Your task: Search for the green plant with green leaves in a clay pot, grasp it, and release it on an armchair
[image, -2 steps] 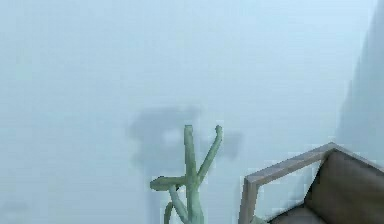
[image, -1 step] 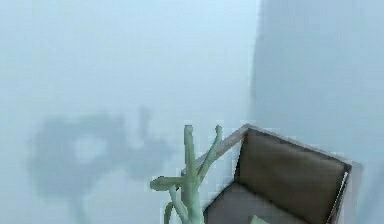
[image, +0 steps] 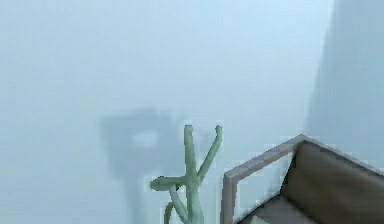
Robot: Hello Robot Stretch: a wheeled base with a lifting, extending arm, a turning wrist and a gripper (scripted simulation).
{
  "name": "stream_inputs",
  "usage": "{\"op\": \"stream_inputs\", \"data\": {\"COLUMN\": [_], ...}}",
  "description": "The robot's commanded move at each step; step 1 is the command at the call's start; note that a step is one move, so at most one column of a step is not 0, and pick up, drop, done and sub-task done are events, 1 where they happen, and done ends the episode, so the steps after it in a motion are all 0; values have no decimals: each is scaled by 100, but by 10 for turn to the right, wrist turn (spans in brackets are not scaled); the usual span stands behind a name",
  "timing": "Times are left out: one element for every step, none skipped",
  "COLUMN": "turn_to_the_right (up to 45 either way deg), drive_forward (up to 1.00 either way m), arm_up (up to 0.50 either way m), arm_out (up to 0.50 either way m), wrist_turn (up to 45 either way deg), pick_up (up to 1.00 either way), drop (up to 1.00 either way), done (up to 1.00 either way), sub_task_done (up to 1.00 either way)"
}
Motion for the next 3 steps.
{"op": "stream_inputs", "data": {"turn_to_the_right": [120,-90,450], "drive_forward": [0,0,0], "arm_up": [0,0,0], "arm_out": [0,0,0], "wrist_turn": [0,0,0], "pick_up": [0,0,0], "drop": [0,0,0], "done": [0,0,0], "sub_task_done": [0,0,0]}}
